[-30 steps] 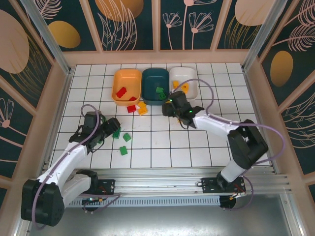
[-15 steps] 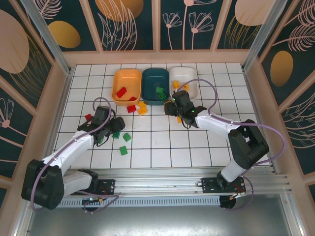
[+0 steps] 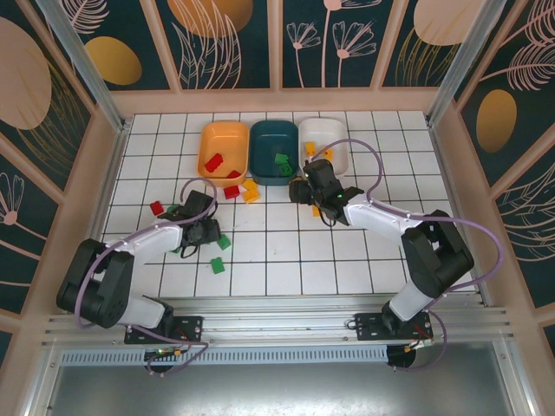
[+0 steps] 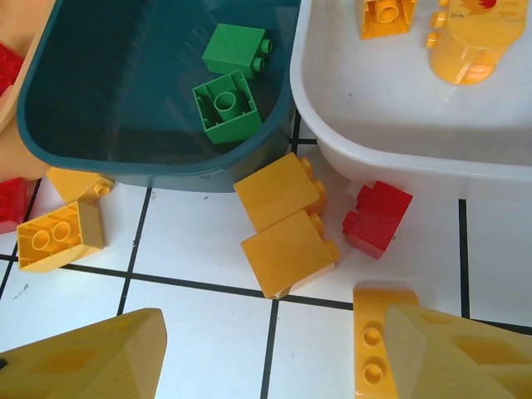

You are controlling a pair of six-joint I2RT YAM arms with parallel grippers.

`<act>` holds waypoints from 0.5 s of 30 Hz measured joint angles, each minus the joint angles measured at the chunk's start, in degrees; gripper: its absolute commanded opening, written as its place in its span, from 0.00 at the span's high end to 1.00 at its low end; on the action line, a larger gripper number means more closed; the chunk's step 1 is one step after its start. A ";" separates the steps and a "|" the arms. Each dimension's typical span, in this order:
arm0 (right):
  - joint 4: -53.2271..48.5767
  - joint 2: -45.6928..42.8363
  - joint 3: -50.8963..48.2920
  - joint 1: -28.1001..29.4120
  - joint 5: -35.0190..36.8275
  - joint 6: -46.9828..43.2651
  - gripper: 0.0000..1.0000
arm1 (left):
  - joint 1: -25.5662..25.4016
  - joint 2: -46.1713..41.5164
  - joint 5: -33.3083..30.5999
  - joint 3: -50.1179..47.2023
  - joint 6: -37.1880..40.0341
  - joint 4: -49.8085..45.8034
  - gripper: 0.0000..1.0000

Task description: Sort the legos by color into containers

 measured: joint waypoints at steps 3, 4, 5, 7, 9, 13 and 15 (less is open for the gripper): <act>0.00 -0.02 -0.20 0.00 0.00 0.00 0.30 | 0.00 1.29 -0.31 0.11 0.59 0.85 0.70; 0.00 -0.04 -0.28 0.00 0.00 0.00 0.30 | 0.00 1.46 -0.63 0.46 0.59 1.05 0.75; -0.02 -0.04 -0.39 0.00 0.00 0.00 0.30 | 0.00 1.75 -0.79 0.85 0.70 1.42 0.78; -0.02 -0.15 -0.70 0.00 0.00 -0.02 0.30 | 0.00 2.51 -1.16 1.68 1.09 1.66 0.83; -0.13 -0.68 -1.11 0.00 0.02 -0.02 0.30 | 0.00 2.86 -1.33 2.64 1.16 1.40 0.85; -0.17 -2.91 -2.21 -0.48 0.20 0.00 0.30 | 0.00 2.86 -1.46 7.63 1.33 -0.79 0.87; -0.13 -4.57 -3.21 -1.73 0.37 0.24 0.30 | -0.11 2.86 -1.20 12.46 1.46 -1.73 0.87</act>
